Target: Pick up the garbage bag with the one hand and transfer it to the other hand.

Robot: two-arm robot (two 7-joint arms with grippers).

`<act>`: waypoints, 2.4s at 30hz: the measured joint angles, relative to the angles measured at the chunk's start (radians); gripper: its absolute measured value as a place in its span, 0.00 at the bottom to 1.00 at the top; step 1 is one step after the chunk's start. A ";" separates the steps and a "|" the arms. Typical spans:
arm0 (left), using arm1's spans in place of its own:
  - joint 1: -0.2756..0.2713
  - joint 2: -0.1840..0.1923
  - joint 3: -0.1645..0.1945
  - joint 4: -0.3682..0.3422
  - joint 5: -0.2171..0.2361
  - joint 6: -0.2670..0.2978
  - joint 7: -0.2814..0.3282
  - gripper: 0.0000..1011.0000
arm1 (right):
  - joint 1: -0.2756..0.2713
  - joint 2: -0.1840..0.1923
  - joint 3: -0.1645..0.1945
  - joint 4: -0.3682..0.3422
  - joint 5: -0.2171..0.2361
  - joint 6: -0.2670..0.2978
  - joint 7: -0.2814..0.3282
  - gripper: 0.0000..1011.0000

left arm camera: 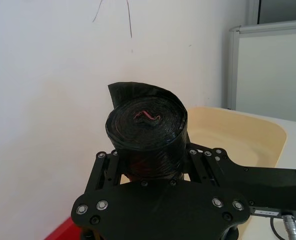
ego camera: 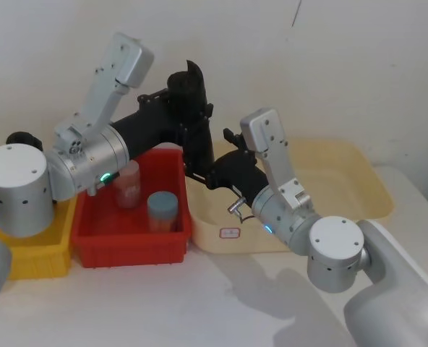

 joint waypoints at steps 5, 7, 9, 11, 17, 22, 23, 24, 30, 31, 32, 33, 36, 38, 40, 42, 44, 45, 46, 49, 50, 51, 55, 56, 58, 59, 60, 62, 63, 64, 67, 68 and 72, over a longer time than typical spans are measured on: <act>-0.001 -0.002 0.001 0.005 0.000 0.002 0.000 0.53 | 0.006 -0.005 0.003 0.007 -0.001 -0.004 0.003 0.99; -0.002 -0.002 0.001 0.005 0.000 0.002 0.000 0.53 | 0.007 -0.006 0.003 0.008 -0.002 -0.005 0.003 0.99; -0.002 -0.002 0.001 0.007 0.000 0.003 0.000 0.53 | 0.009 -0.008 0.004 0.010 -0.002 -0.006 0.004 0.99; -0.002 -0.002 0.001 0.008 0.000 0.003 0.000 0.53 | 0.010 -0.009 0.005 0.011 -0.002 -0.006 0.005 0.99; -0.003 -0.003 0.002 0.010 0.000 0.004 0.001 0.53 | 0.013 -0.012 0.006 0.014 -0.003 -0.008 0.007 0.96; -0.003 -0.003 0.002 0.011 0.000 0.005 0.001 0.53 | 0.014 -0.013 0.006 0.016 -0.004 -0.009 0.007 0.86; -0.003 -0.003 0.002 0.011 0.000 0.005 0.001 0.53 | 0.014 -0.013 0.007 0.016 -0.004 -0.009 0.008 0.82; -0.003 -0.003 0.002 0.011 0.000 0.005 0.001 0.53 | 0.014 -0.013 0.007 0.016 -0.004 -0.009 0.008 0.81; -0.004 -0.004 0.002 0.012 0.000 0.005 0.001 0.53 | 0.015 -0.014 0.007 0.017 -0.004 -0.010 0.008 0.60; -0.004 -0.004 0.002 0.012 0.000 0.005 0.001 0.53 | 0.015 -0.014 0.007 0.017 -0.004 -0.010 0.008 0.60; -0.004 -0.004 0.002 0.012 0.000 0.006 0.001 0.53 | 0.015 -0.014 0.008 0.017 -0.004 -0.010 0.008 0.54; -0.004 -0.004 0.002 0.012 0.000 0.006 0.001 0.53 | 0.015 -0.014 0.008 0.017 -0.004 -0.010 0.008 0.53; -0.004 -0.004 0.002 0.012 0.000 0.006 0.001 0.53 | 0.016 -0.015 0.008 0.018 -0.004 -0.011 0.009 0.50; -0.004 -0.004 0.002 0.012 0.000 0.006 0.001 0.53 | 0.016 -0.015 0.008 0.018 -0.004 -0.011 0.009 0.49; -0.004 -0.004 0.002 0.013 0.000 0.006 0.001 0.53 | 0.016 -0.015 0.008 0.018 -0.004 -0.011 0.009 0.49; -0.004 -0.004 0.002 0.013 0.000 0.006 0.001 0.53 | 0.016 -0.015 0.008 0.018 -0.004 -0.011 0.009 0.49; -0.004 -0.004 0.002 0.013 0.000 0.006 0.001 0.53 | 0.016 -0.015 0.009 0.018 -0.004 -0.011 0.009 0.49; -0.004 -0.004 0.002 0.013 0.000 0.006 0.001 0.53 | 0.016 -0.015 0.009 0.018 -0.004 -0.011 0.008 0.49; -0.004 -0.004 0.002 0.013 0.000 0.005 0.001 0.53 | 0.016 -0.016 0.010 0.018 -0.004 -0.012 0.008 0.49; -0.004 -0.004 0.002 0.013 0.000 0.006 0.001 0.59 | 0.013 -0.017 0.014 0.016 -0.004 -0.013 0.008 0.49; -0.004 -0.004 0.002 0.013 0.000 0.006 0.001 0.62 | 0.012 -0.018 0.015 0.016 -0.003 -0.013 0.008 0.49; -0.004 -0.004 0.002 0.013 0.000 0.006 0.001 0.65 | 0.011 -0.019 0.017 0.015 -0.003 -0.013 0.007 0.49; -0.004 -0.004 0.002 0.013 0.000 0.006 0.001 0.77 | 0.005 -0.026 0.029 0.011 0.008 -0.013 0.003 0.49; -0.004 -0.004 0.002 0.013 0.000 0.006 0.001 0.78 | 0.003 -0.030 0.036 0.009 0.015 -0.010 0.001 0.49; -0.004 -0.004 0.002 0.013 0.000 0.006 0.001 0.85 | -0.002 -0.037 0.047 0.007 0.026 -0.005 -0.003 0.49; -0.004 -0.004 0.002 0.013 0.000 0.006 0.001 0.87 | -0.003 -0.038 0.050 0.006 0.029 -0.003 -0.005 0.49; -0.004 -0.004 0.002 0.013 0.000 0.006 0.001 0.89 | -0.004 -0.041 0.055 0.005 0.034 0.000 -0.007 0.49; -0.004 -0.004 0.002 0.013 0.000 0.006 0.001 0.95 | -0.008 -0.049 0.068 0.003 0.046 0.008 -0.014 0.49; -0.004 -0.004 0.002 0.013 0.000 0.005 0.001 0.96 | -0.011 -0.055 0.080 0.001 0.055 0.014 -0.020 0.49; -0.004 -0.004 0.002 0.013 0.000 0.005 0.001 0.99 | -0.011 -0.055 0.080 0.001 0.055 0.014 -0.020 0.49; -0.004 -0.004 0.002 0.013 0.000 0.005 0.001 0.99 | -0.017 -0.069 0.110 -0.005 0.078 0.035 -0.039 0.49; -0.004 -0.004 0.002 0.013 0.000 0.005 0.001 0.99 | -0.019 -0.072 0.116 -0.006 0.083 0.041 -0.044 0.49; -0.001 -0.002 0.000 0.009 -0.003 0.004 -0.002 0.99 | -0.025 -0.084 0.148 -0.013 0.103 0.070 -0.070 0.49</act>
